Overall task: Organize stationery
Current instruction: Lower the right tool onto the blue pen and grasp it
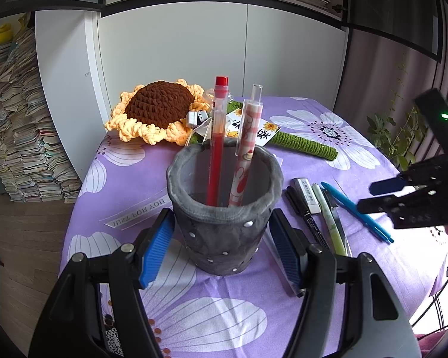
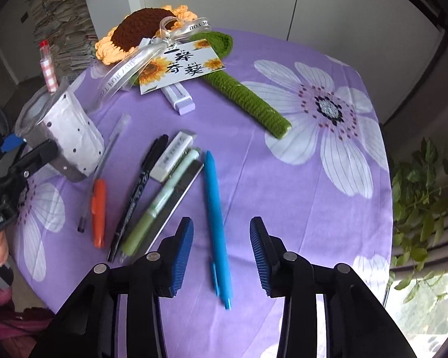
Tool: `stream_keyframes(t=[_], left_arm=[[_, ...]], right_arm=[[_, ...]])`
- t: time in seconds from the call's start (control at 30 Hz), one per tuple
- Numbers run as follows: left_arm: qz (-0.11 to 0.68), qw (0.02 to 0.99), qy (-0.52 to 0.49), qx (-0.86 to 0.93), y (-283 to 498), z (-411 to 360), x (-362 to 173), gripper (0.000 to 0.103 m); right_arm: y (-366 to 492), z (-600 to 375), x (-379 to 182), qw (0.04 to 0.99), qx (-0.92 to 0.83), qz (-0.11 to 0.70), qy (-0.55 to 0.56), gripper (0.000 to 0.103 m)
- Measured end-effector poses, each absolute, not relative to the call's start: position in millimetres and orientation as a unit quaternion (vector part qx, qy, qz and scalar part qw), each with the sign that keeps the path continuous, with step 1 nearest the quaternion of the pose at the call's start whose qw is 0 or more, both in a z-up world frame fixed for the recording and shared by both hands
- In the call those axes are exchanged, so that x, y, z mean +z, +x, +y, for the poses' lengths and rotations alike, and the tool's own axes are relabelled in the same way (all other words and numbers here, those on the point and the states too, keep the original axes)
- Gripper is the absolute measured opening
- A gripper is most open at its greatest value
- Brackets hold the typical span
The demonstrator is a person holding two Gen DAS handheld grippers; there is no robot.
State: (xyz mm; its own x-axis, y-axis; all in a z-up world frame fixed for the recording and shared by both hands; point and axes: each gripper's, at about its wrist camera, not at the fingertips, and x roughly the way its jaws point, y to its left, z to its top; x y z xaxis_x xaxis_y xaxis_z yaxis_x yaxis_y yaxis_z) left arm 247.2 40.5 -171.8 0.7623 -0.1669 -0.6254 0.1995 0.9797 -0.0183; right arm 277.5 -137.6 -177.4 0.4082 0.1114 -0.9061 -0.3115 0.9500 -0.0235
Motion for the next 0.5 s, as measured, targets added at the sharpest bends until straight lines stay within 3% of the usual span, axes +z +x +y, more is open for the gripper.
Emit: stream_keyframes(t=[0.5], left_arm=[[0.329, 0.939, 0.026, -0.097, 247.3, 40.1, -171.5, 0.064]], right_arm=[[325.7, -121.6, -199.9, 0.821, 0.105, 0.550, -0.107, 0.039]])
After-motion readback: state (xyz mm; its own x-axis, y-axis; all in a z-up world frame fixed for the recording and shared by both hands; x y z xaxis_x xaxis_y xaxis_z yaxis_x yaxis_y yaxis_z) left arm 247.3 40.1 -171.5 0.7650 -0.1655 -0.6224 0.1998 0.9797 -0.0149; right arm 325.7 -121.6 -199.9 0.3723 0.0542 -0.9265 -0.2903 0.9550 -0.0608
